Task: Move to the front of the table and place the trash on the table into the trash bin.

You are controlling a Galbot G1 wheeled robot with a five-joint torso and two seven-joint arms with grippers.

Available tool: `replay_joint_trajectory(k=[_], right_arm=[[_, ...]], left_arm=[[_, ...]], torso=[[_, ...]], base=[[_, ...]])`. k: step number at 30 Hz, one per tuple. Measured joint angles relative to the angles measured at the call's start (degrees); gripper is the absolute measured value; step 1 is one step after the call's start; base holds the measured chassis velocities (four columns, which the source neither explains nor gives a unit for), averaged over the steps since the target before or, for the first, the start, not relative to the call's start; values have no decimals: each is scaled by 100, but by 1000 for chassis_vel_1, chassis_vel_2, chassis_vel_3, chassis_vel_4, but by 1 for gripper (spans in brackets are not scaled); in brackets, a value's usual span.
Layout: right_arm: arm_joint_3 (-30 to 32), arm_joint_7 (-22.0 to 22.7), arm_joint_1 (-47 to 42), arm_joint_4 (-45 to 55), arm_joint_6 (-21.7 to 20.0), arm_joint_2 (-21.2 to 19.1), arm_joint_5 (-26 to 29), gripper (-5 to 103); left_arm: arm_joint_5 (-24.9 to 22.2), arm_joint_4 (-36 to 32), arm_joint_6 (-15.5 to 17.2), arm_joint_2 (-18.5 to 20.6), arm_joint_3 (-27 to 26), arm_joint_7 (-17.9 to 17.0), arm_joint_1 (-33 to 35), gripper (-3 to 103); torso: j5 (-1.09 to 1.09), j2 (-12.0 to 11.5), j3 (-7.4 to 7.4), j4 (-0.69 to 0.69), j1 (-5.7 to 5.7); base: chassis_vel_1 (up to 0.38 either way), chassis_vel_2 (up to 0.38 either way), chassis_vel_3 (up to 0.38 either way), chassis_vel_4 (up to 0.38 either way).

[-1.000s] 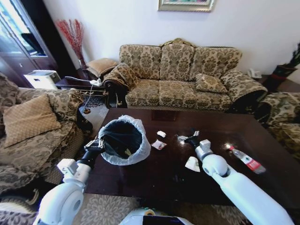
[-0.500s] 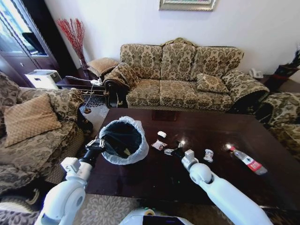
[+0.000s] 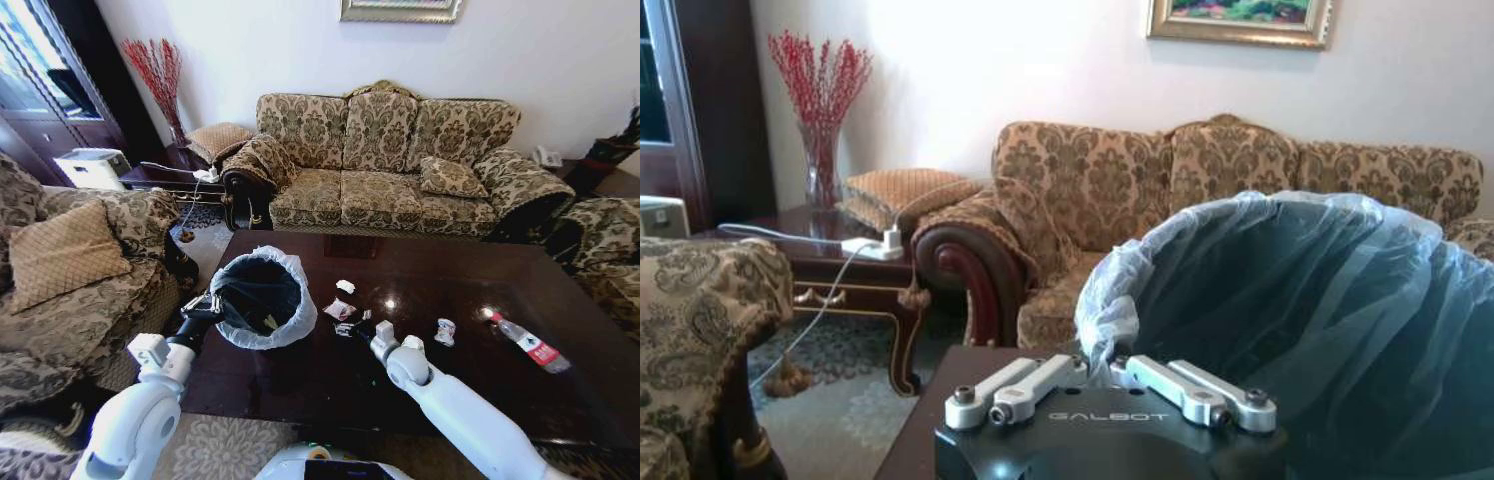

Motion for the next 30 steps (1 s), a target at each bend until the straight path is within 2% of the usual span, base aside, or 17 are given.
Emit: replay_joint_trajectory(k=[2, 5, 7, 8, 11, 15, 18, 23, 27, 28, 30], right_arm=[[-29, -48, 53, -114, 15, 63, -8, 85], [-48, -70, 93, -227, 48, 138, -32, 81], [-48, -67, 115, -288, 55, 193, -41, 73], [-48, -67, 115, -288, 55, 193, -41, 73], [-2, -59, 87, -279, 63, 182, -67, 61], [160, -35, -7, -160, 63, 82, -73, 52], [358, 134, -101, 88, 74, -92, -65, 40], [633, 452, -96, 757, 81, -417, 149, 32], [903, 818, 395, 1756, -87, -899, 726, 16], [903, 818, 395, 1756, -87, -899, 726, 16], [918, 968, 733, 2084, -253, -1061, 1013, 8]], left_arm=[[-7, 1, 1, 11, -9, -1, -2, 3], [-20, 4, 2, 28, -23, -2, -3, 3], [-86, 11, 1, 56, -41, -6, -13, 3], [-86, 11, 1, 56, -41, -6, -13, 3], [-163, 15, -10, 99, -50, -10, -32, 3], [-186, 16, -10, 138, -38, -13, -55, 3], [-306, 32, 20, 293, 21, -13, -108, 3], [-452, 143, 73, 655, 91, -12, -270, 3], [-571, 253, 94, 929, 163, -16, -428, 3], [-571, 253, 94, 929, 163, -16, -428, 3], [-584, 296, 98, 958, 207, -13, -496, 3]], torso=[[0, 0, 0, 0, 0], [0, 0, 0, 0, 0], [0, 0, 0, 0, 0], [0, 0, 0, 0, 0], [0, 0, 0, 0, 0], [0, 0, 0, 0, 0], [1, 0, 0, 0, 0], [1, 0, 0, -1, 0], [0, 0, 0, 0, 0], [0, 0, 0, 0, 0], [-1, 1, 0, 1, 0]], base=[[0, 0, 0, 0], [0, 0, 0, 0], [0, 0, 0, 0], [0, 0, 0, 0], [0, 0, 0, 0], [0, 0, 0, 0], [0, 0, 0, 0], [0, 0, 0, 0], [0, 0, 0, 0], [0, 0, 0, 0], [0, 0, 0, 0]])
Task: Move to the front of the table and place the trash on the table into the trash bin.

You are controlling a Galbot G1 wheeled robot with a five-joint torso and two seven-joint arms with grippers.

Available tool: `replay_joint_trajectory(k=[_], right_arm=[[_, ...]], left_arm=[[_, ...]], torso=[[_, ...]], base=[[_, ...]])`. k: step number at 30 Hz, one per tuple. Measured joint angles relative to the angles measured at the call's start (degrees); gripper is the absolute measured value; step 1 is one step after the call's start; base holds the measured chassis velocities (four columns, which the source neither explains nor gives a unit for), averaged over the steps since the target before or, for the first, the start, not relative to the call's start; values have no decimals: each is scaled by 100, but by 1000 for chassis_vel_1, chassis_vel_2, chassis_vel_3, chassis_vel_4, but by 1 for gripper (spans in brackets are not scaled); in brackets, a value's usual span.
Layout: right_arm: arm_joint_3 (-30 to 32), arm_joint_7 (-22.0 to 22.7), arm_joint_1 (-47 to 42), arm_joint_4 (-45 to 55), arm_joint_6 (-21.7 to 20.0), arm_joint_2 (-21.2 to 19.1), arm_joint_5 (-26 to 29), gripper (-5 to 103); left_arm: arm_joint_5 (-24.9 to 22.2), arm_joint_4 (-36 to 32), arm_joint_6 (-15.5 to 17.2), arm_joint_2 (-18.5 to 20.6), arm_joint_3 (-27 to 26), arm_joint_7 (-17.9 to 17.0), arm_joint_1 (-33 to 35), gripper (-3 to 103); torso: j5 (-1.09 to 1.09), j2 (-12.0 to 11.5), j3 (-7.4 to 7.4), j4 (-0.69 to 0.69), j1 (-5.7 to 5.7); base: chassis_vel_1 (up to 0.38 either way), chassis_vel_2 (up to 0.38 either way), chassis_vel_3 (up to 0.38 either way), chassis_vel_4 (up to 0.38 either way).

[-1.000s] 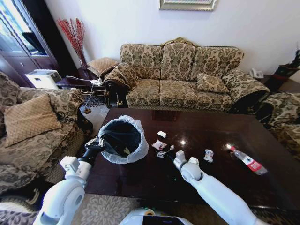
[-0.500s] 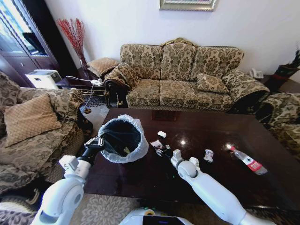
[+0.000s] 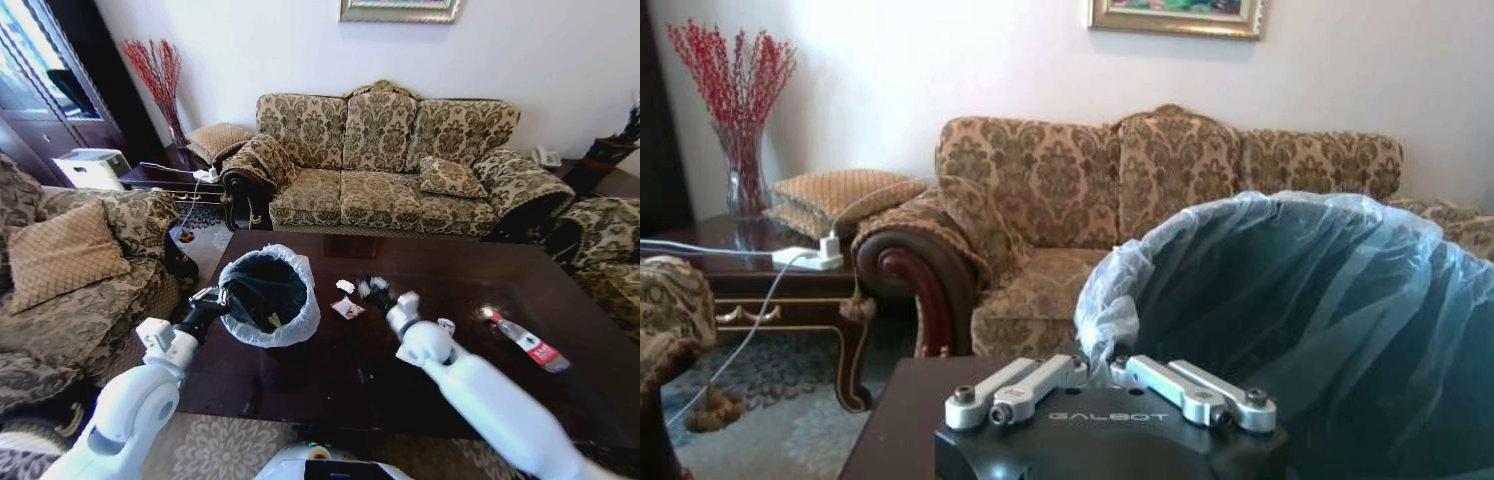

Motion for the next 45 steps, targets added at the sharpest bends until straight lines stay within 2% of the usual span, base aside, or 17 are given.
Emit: replay_joint_trajectory(k=[3, 7, 10, 12, 18, 21, 23, 26, 27, 31, 36, 37, 38, 39, 41, 44, 45], right_arm=[[-70, 57, 102, 93, -90, -60, 64, 2], [-243, 55, -109, -49, -98, 8, -196, -2], [-403, -2, -333, -312, -96, 203, -425, 2], [-539, -97, -422, -649, -60, 375, -554, 13], [-767, -365, -544, -1435, 156, 695, -835, 29], [-881, -447, -579, -1930, 330, 938, -891, 46], [-924, -468, -568, -2023, 365, 984, -890, 46], [-1070, -664, -413, -2439, 577, 1195, -917, 62], [-1070, -664, -413, -2439, 577, 1195, -917, 62], [-1130, -976, -185, -3026, 728, 1462, -1023, 84], [-1130, -1074, -139, -3269, 775, 1558, -1057, 94], [-1138, -1110, -126, -3347, 822, 1583, -1096, 100], [-1138, -1110, -126, -3347, 822, 1583, -1096, 100], [-1146, -1128, -120, -3410, 868, 1609, -1131, 93], [-1148, -1136, -117, -3437, 885, 1620, -1138, 93], [-1149, -1172, -104, -3476, 891, 1624, -1139, 83], [-1148, -1196, -94, -3506, 897, 1624, -1138, 72]], left_arm=[[1, 43, 0, -54, 30, 9, -14, 3], [9, 66, -2, -126, 29, 20, 39, 3], [6, 66, -10, -122, -15, 28, 45, 3], [-2, 58, -11, -104, -33, 28, 25, 3], [-5, 31, -13, -129, -44, 24, 49, 3], [4, 32, -15, -181, -48, 27, 82, 3], [8, 36, -17, -192, -47, 29, 82, 3], [29, 73, -18, -249, -29, 30, 80, 3], [29, 73, -18, -249, -29, 30, 80, 3], [36, 66, -18, -295, -39, 38, 128, 3], [36, 67, -18, -306, -60, 43, 89, 3], [36, 71, -18, -330, -61, 43, 74, 3], [36, 71, -18, -330, -61, 43, 74, 3], [36, 72, -18, -354, -59, 43, 71, 3], [36, 71, -18, -370, -56, 44, 73, 3], [40, 71, -18, -380, -54, 50, 87, 3], [43, 71, -18, -380, -54, 52, 90, 3]], torso=[[0, 0, 0, 0, 0], [0, 0, 0, 0, 0], [4, 0, 0, -2, 0], [2, 0, 0, -1, -1], [2, 0, 0, -1, 0], [2, 0, 0, -1, -1], [2, 0, 0, -2, -1], [0, 0, 0, -1, 0], [0, 0, 0, -1, 0], [1, 0, 0, 0, 0], [2, 0, 0, -1, 0], [1, 0, 0, -1, 0], [1, 0, 0, -1, 0], [2, 0, 0, -1, 0], [2, 0, 0, -1, 0], [1, 0, 0, -1, 0], [2, 0, 0, -1, 0]], base=[[0, 0, 0, 0], [0, 0, 0, 0], [0, 0, 0, 0], [0, 0, 0, 0], [0, 0, 0, 0], [0, 0, 0, 0], [0, 0, 0, 0], [0, 0, 0, 0], [0, 0, 0, 0], [0, 0, 0, 0], [0, 0, 0, 0], [0, 0, 0, 0], [0, 0, 0, 0], [0, 0, 0, 0], [0, 0, 0, 0], [0, 0, 0, 0], [0, 0, 0, 0]])
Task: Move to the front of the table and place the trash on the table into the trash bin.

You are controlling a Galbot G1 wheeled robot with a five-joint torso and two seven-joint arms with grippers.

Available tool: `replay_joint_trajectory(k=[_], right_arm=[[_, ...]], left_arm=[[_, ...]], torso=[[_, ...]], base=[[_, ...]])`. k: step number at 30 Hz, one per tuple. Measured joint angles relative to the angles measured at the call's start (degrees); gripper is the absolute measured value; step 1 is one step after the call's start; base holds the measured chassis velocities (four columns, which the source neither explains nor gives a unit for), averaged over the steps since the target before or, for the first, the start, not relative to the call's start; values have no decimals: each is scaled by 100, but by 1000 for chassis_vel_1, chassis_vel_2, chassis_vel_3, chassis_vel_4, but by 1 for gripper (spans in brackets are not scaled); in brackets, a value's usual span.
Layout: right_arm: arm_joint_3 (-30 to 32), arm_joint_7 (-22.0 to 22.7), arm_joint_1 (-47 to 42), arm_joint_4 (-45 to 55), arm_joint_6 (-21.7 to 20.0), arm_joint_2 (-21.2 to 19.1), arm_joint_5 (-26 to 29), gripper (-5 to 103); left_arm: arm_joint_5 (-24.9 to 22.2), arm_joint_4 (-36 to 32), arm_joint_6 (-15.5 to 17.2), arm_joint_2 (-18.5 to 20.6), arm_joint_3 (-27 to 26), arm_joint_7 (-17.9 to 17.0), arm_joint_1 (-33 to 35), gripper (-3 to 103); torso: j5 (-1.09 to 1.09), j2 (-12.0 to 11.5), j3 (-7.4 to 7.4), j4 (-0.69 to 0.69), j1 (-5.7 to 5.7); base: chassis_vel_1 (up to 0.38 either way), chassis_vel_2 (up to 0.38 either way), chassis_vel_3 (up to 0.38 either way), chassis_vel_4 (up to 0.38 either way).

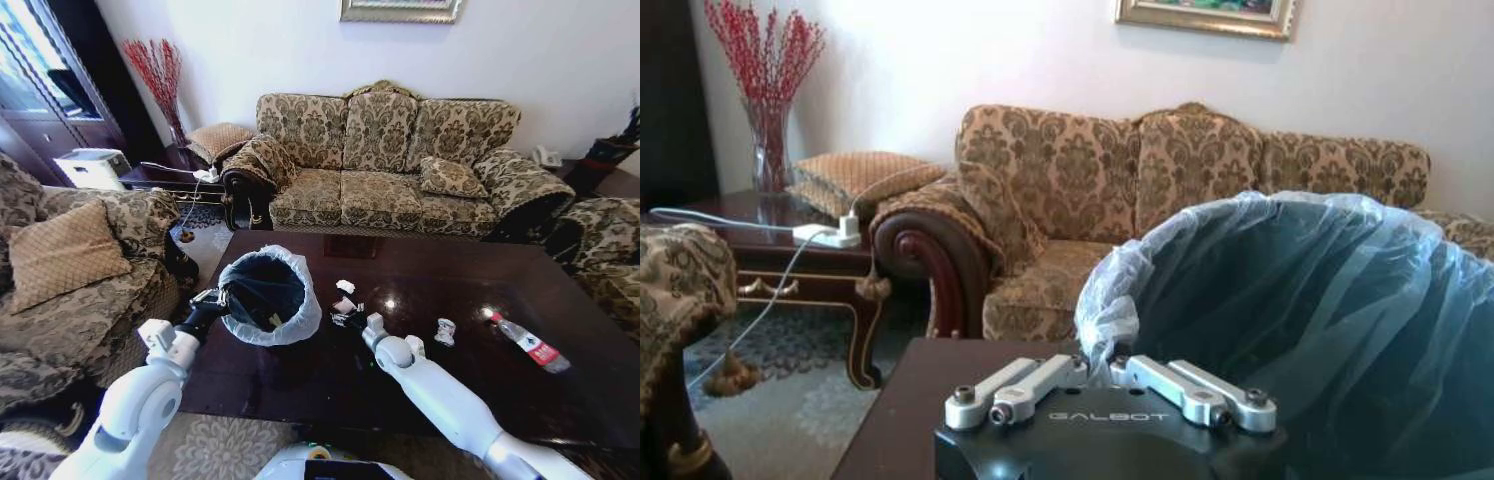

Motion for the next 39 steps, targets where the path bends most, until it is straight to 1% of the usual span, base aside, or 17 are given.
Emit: replay_joint_trajectory(k=[2, 3, 4, 6, 7, 9, 10, 12, 16, 19, 26, 29, 31, 32, 35, 36, 39], right_arm=[[2, -16, 9, -31, 5, 0, 0, 72], [7, -23, 16, -61, 17, 2, 0, 67], [17, -26, 20, -90, 30, 10, 0, 56], [30, -25, 21, -108, 38, 18, 0, 50], [37, -26, 20, -115, 43, 22, -1, 50], [67, -24, 0, -117, 49, 26, -2, 39], [67, -24, 0, -117, 49, 26, -2, 39], [105, -11, -26, -110, 50, 24, -3, 30], [147, -8, -46, -102, 51, 11, 12, 23], [237, 38, -62, -35, 46, -33, 79, 14], [504, 417, -102, 599, 48, -244, 258, 13], [746, 699, 23, 1512, -18, -616, 556, 13], [869, 827, 358, 2213, -235, -823, 887, 13], [869, 827, 358, 2213, -235, -823, 887, 13], [740, 1124, 1095, 3015, -535, -948, 1597, 13], [740, 1124, 1095, 3015, -535, -948, 1597, 13], [470, 1232, 1989, 3495, -836, -989, 2356, 13]], left_arm=[[1, 0, 0, 0, -2, 1, 3, 3], [2, 0, -1, 6, -3, 2, 6, 3], [3, 0, -1, 18, -6, 3, 9, 3], [3, 0, -1, 26, -8, 4, 9, 3], [3, 0, -2, 31, -9, 4, 9, 3], [3, 0, -2, 34, -9, 5, 5, 3], [3, 0, -2, 34, -9, 5, 5, 3], [4, 4, -5, 37, -2, 6, -6, 3], [4, 21, -7, 56, 5, 6, -30, 3], [1, 26, -9, 99, 6, 6, -53, 3], [-9, 45, -30, 156, 6, 60, -99, 3], [-13, 45, -44, 175, 26, 89, -129, 3], [-15, 94, -48, 183, 86, 100, -198, 3], [-15, 94, -48, 183, 86, 100, -198, 3], [-14, 183, -49, 232, 198, 99, -311, 3], [-14, 183, -49, 232, 198, 99, -311, 3], [-14, 234, -44, 364, 305, 97, -419, 3]], torso=[[0, 0, 0, 0, 0], [0, 0, 0, 0, 0], [0, 0, 0, 0, 0], [0, 0, 0, 0, 0], [0, 0, 0, 0, 0], [0, 0, 0, 0, 0], [0, 0, 0, 0, 0], [0, 0, 0, 0, 0], [2, 0, -1, 2, 0], [1, 0, 0, 1, 0], [3, -1, 1, 0, 1], [1, -1, 1, -1, 1], [0, 0, 0, -1, 0], [0, 0, 0, -1, 0], [0, -1, 1, 1, 1], [0, -1, 1, 1, 1], [-1, -1, 0, 2, 1]], base=[[0, 0, 0, 0], [0, 0, 0, 0], [0, 0, 0, 0], [0, 0, 0, 0], [0, 0, 0, 0], [0, 0, 0, 0], [0, 0, 0, 0], [0, 0, 0, 0], [0, 0, 0, 0], [0, 0, 0, 0], [0, 0, 0, 0], [0, 0, 0, 0], [0, 0, 0, 0], [0, 0, 0, 0], [0, 0, 0, 0], [0, 0, 0, 0], [0, 0, 0, 0]])
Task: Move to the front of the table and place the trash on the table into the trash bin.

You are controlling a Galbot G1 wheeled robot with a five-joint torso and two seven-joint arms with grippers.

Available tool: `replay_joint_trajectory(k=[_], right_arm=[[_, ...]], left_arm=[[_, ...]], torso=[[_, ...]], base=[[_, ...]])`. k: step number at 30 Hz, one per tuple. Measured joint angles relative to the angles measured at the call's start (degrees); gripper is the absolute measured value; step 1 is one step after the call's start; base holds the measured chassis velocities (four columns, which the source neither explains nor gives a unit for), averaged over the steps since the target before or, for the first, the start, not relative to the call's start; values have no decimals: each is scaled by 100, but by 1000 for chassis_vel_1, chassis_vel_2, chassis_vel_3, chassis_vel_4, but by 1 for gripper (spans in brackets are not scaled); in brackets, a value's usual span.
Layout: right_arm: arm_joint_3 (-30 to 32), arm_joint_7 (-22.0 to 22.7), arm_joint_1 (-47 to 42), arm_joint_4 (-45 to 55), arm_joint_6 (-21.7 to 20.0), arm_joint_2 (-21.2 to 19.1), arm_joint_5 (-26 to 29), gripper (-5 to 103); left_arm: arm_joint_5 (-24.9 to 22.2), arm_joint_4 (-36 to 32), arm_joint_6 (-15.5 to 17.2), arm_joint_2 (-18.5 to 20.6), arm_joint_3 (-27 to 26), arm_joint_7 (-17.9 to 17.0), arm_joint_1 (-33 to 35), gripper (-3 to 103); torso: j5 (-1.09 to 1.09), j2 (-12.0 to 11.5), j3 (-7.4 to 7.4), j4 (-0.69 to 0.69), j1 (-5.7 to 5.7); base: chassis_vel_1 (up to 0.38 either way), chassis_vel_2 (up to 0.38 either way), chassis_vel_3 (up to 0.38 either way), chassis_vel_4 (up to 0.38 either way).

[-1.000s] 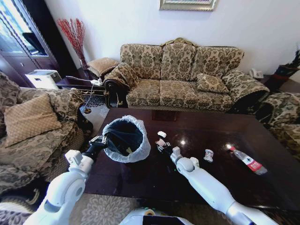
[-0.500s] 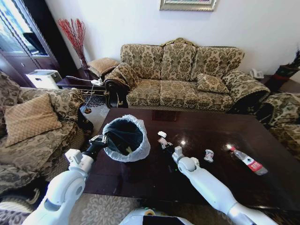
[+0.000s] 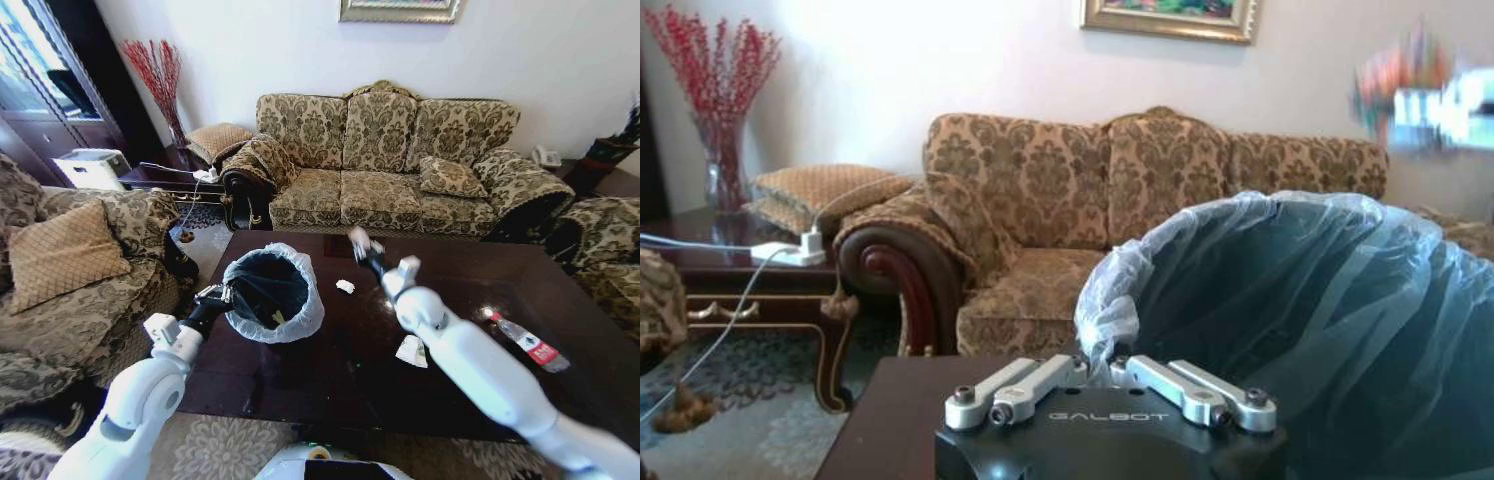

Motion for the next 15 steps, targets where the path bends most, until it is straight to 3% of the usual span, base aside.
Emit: replay_joint_trajectory(k=[5, 7, 12, 15], right_arm=[[-401, -19, 922, 404, -358, 0, 693, 13], [-976, 32, 1390, 735, -536, 24, 1077, 13], [-1519, 51, 1574, 1015, -621, 32, 1209, 13], [-2268, -63, 1609, 1398, -654, -246, 1172, 13]], left_arm=[[-13, 60, 32, 145, 118, -13, -140, 3], [-19, 67, 43, 182, 109, -20, -111, 3], [-18, 63, 46, 182, 44, -41, -52, 3], [-24, -24, 82, 182, -24, -79, -31, 3]], torso=[[-1, 0, 0, -2, 0], [-1, 0, 0, -3, 0], [0, 0, 0, 1, -1], [0, 0, 0, -1, -1]], base=[[0, 0, 0, 0], [0, 0, 0, 0], [0, 0, 0, 0], [0, 0, 0, 0]])
